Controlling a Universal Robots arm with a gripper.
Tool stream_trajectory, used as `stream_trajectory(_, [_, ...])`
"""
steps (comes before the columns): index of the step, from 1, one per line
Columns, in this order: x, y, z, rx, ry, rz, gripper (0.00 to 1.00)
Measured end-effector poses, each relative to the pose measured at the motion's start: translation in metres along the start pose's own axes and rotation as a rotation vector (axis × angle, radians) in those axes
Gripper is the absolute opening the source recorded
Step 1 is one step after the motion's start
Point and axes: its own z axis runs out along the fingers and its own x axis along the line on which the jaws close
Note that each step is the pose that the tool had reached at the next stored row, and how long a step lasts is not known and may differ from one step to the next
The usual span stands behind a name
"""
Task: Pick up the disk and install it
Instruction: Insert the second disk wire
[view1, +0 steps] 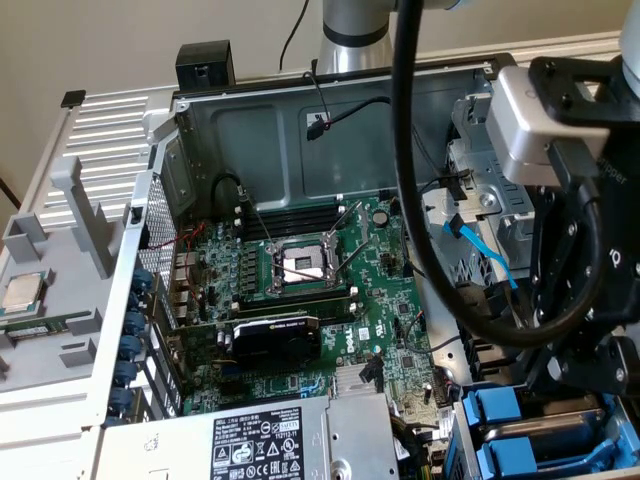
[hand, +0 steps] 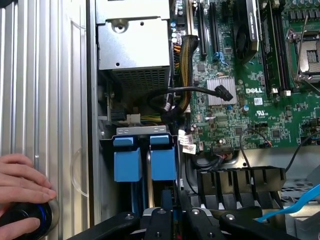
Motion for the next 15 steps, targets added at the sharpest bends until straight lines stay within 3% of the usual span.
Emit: stream_trajectory(15, [0.0, 0.0002, 0.0004, 0.0099, -0.0004, 0.0, 0.16])
